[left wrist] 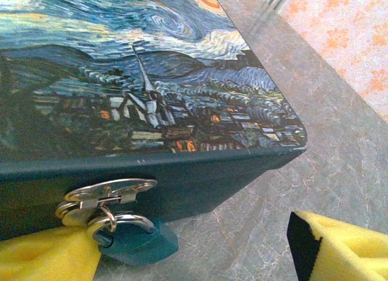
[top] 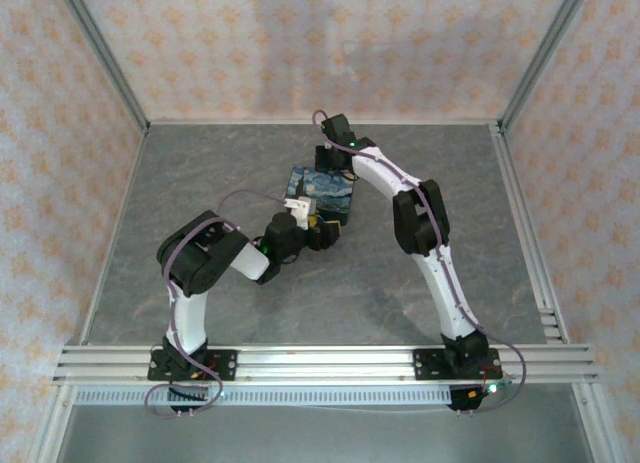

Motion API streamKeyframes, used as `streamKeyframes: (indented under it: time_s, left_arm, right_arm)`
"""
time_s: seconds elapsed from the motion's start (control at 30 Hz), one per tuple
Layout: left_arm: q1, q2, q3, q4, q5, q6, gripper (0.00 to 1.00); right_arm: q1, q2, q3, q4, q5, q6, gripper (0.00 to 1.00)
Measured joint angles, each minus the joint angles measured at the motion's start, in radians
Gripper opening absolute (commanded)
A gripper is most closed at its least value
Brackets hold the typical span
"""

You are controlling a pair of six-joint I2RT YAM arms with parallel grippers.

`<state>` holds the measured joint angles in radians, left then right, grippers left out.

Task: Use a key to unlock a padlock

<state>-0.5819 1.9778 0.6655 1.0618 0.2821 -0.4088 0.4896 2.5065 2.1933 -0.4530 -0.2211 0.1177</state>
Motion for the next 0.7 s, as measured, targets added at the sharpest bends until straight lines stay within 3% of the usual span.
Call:
streamKeyframes:
  time_s: [0.17, 0.37, 0.57, 0.7]
  left_arm:
    - [0.006, 0.010, 0.003, 0.008, 0.016, -0.018, 0.59]
    - [0.021, 0.023, -0.007, 0.048, 0.063, -0.039, 0.66]
    - [0.022, 0.022, -0.032, 0.080, 0.101, -0.042, 0.61]
    - [0.027, 0.020, -0.038, 0.084, 0.111, -0.054, 0.65]
  right_arm:
    - [-0.001, -0.007, -0.014, 0.016, 0.004, -0.007, 0.00]
    - [0.000, -0.013, -0.024, 0.021, 0.005, -0.008, 0.00]
    - [0.005, -0.017, -0.036, 0.013, 0.004, -0.008, 0.00]
    - [0.008, -0.018, -0.036, 0.008, 0.004, -0.008, 0.00]
